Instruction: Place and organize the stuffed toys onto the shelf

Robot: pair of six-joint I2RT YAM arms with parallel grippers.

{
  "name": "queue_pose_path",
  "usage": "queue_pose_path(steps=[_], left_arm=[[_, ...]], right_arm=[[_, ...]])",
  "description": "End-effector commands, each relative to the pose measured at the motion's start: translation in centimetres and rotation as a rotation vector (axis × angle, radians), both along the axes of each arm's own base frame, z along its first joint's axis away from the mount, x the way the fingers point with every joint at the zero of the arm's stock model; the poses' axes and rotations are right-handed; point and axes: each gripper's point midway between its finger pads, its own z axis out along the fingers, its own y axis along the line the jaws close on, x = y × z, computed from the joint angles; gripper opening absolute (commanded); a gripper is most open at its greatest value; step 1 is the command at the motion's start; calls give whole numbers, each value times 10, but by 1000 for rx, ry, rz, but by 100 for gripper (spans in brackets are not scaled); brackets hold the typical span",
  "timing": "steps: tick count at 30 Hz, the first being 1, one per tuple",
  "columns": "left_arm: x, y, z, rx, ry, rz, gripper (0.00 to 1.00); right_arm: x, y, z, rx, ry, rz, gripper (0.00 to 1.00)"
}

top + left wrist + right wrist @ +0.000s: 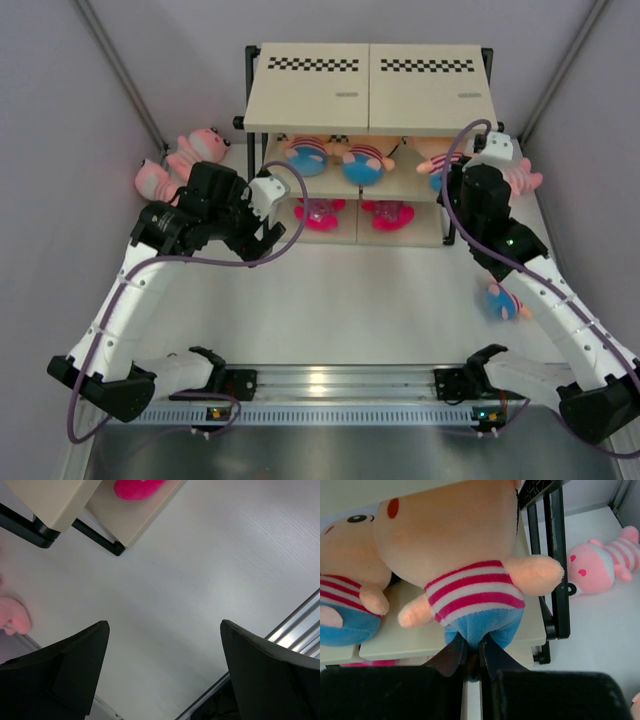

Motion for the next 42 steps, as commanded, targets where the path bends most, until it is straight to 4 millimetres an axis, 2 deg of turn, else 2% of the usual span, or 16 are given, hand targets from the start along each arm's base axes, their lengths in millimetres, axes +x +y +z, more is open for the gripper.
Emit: queue_pose_path(steps=[1, 7, 11, 13, 16, 17, 21, 27, 29, 31, 34, 35, 36, 38, 41, 42], left_arm=[[4, -1, 19, -40, -71, 10, 98], [5, 2, 21, -33, -83, 19, 99], [4, 3, 21, -33, -85, 18, 98], [3, 3, 20, -28, -83, 16, 99], [3, 3, 19, -27, -82, 18, 99], [3, 4, 18, -26, -81, 16, 99], [3, 3, 17, -29, -76, 14, 99], [1, 2, 15, -32, -69, 7, 99], [1, 2, 13, -30, -63, 6, 99], [0, 3, 11, -27, -62, 6, 99], [-2, 4, 11, -27, -66, 6, 99], [-3, 4, 12, -30, -69, 6, 99], [-3, 5, 11, -27, -67, 4, 98], [-4, 6, 9, -27, -62, 7, 99], [-7, 8, 4, -20, -51, 14, 99], [-7, 8, 3, -19, -50, 15, 99]], right_arm=[[24, 6, 27, 88, -104, -8, 0], [46, 6, 9, 137, -75, -22, 8], [53, -4, 5, 156, -81, -65, 31], [55, -2, 5, 161, -96, -58, 37], [54, 2, 6, 157, -89, -23, 52], [53, 4, 6, 156, -86, -13, 59], [43, 2, 8, 150, -88, 2, 67], [20, -4, 30, 143, -128, 26, 77], [11, -3, 36, 129, -122, 58, 85], [2, -4, 49, 116, -133, 83, 87], [-14, -9, 53, 84, -111, 94, 95], [-20, -13, 43, 66, -68, 85, 99], [-26, -22, 41, 59, -63, 51, 99], [-36, -35, 18, 26, 5, 2, 99], [-64, -78, -20, 20, 137, -218, 99], [-84, -101, -37, 40, 193, -365, 99]])
